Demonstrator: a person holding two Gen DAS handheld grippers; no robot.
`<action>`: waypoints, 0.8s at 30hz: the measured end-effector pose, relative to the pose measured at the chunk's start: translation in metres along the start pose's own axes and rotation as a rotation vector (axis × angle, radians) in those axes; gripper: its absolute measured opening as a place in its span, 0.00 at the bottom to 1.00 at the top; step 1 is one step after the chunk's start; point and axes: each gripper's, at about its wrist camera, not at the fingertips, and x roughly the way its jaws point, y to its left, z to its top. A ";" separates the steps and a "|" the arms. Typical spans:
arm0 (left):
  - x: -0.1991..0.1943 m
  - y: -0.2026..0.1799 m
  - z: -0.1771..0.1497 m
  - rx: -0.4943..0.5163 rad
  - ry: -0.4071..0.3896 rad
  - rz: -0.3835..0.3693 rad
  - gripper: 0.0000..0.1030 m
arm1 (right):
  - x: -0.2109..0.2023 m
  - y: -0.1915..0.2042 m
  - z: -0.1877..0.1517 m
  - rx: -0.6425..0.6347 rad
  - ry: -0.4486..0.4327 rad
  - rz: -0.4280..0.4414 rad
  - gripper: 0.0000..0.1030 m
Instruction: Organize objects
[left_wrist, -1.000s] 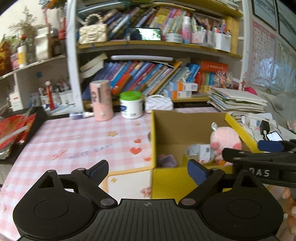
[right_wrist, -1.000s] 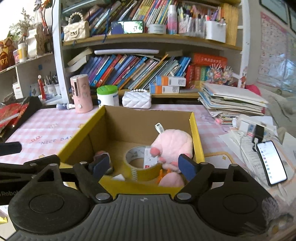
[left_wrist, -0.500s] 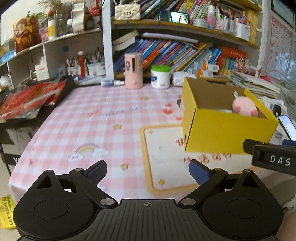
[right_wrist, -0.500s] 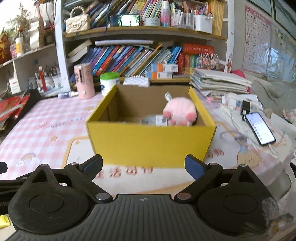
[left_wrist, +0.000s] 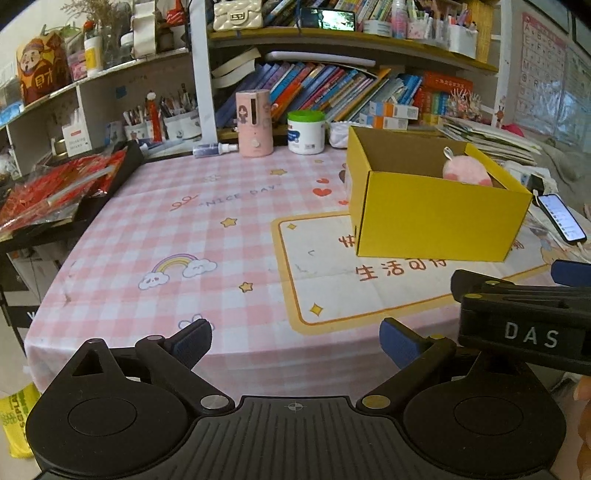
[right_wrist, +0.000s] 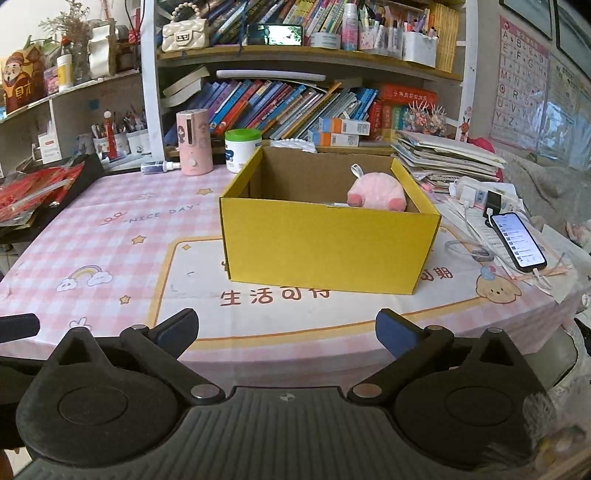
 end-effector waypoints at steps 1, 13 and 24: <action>-0.001 -0.001 -0.001 -0.002 0.002 0.000 0.96 | -0.001 0.001 -0.001 0.002 0.000 0.000 1.00; -0.005 -0.004 -0.007 -0.007 0.022 0.044 0.96 | -0.006 0.013 -0.007 0.010 0.011 -0.016 1.00; -0.005 -0.004 -0.007 -0.019 0.037 0.041 0.97 | -0.007 0.015 -0.009 0.014 0.013 -0.016 1.00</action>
